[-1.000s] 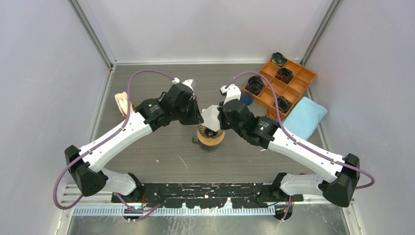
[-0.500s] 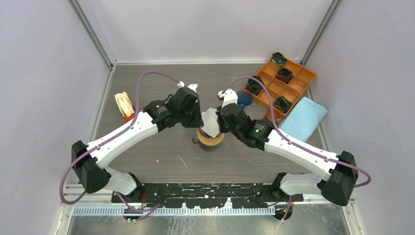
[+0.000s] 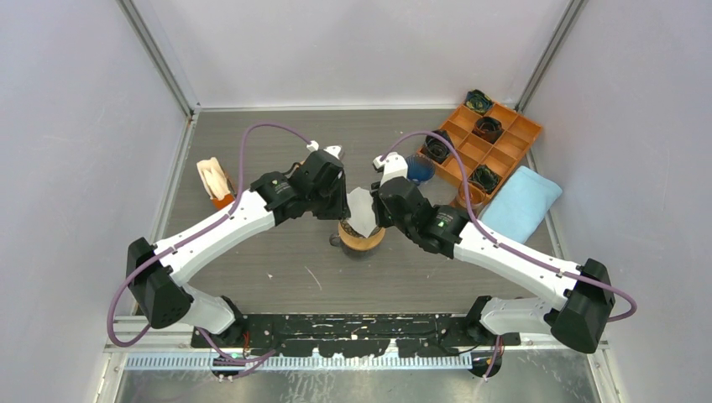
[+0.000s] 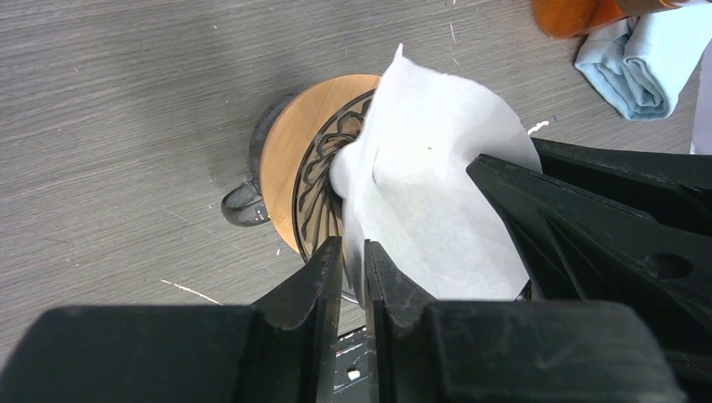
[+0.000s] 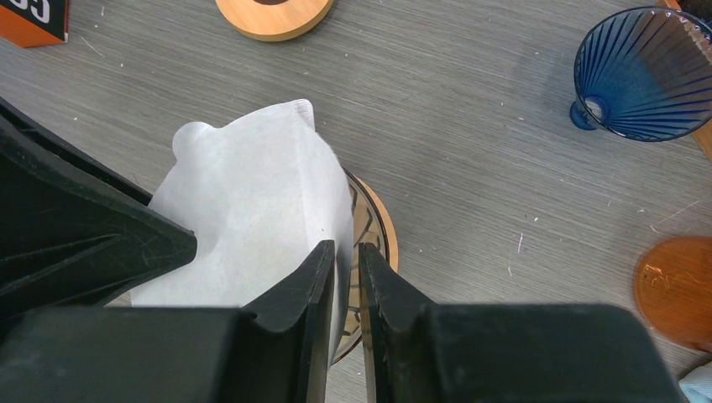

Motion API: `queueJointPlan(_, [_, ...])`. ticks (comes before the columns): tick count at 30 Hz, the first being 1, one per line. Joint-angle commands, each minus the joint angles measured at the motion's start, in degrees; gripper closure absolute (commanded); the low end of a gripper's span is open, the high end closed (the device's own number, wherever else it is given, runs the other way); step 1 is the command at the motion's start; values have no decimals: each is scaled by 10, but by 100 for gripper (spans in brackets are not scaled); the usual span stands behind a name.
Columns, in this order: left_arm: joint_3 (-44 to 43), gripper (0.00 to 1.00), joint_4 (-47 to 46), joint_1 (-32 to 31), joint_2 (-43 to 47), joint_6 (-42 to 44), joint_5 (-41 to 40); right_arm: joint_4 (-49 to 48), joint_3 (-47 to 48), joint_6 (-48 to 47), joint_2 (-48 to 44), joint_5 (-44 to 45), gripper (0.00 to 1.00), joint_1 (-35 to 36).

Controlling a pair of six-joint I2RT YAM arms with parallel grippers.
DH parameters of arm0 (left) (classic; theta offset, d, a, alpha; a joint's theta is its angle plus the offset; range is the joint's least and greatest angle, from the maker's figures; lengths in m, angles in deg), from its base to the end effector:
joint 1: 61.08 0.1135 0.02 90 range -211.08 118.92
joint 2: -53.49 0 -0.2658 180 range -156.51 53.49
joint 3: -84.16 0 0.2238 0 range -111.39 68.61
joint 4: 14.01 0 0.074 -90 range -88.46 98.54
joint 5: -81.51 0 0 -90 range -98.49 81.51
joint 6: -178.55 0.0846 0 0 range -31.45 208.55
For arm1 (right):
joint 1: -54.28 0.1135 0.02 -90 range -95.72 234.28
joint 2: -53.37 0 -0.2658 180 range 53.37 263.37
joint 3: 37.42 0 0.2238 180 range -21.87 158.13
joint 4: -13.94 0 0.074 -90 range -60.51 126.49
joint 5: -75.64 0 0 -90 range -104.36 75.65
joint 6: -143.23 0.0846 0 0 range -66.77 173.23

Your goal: Place the coffee filter in the dripper

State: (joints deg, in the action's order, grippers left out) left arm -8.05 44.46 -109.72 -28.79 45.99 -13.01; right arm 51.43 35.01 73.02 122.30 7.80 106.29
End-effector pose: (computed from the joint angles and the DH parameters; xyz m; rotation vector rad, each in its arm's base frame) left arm 0.2096 -0.2280 0.2968 0.0958 2.5120 -0.6103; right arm 0.1939 0.1964 0.2900 -0.3763 2.0987 0.3249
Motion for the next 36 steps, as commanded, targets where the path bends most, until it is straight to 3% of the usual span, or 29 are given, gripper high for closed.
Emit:
queueJointPlan(1, [-4, 82, -18, -2, 9, 12, -12, -19, 8, -5, -8, 3, 77, -3])
queueJointPlan(6, [-3, 84, -14, -2, 9, 16, -15, -9, 15, -14, -6, 7, 77, -3])
queueJointPlan(14, [-6, 100, -3, -1, 11, 29, -31, 1, 7, -24, -22, 25, 88, -7])
queueJointPlan(31, [-3, 100, -4, -1, 22, 49, -47, -28, -27, -14, -44, -17, 88, -27])
queueJointPlan(36, [-7, 94, -6, -1, 12, 49, -36, -34, -25, -17, -34, -27, 85, -27])
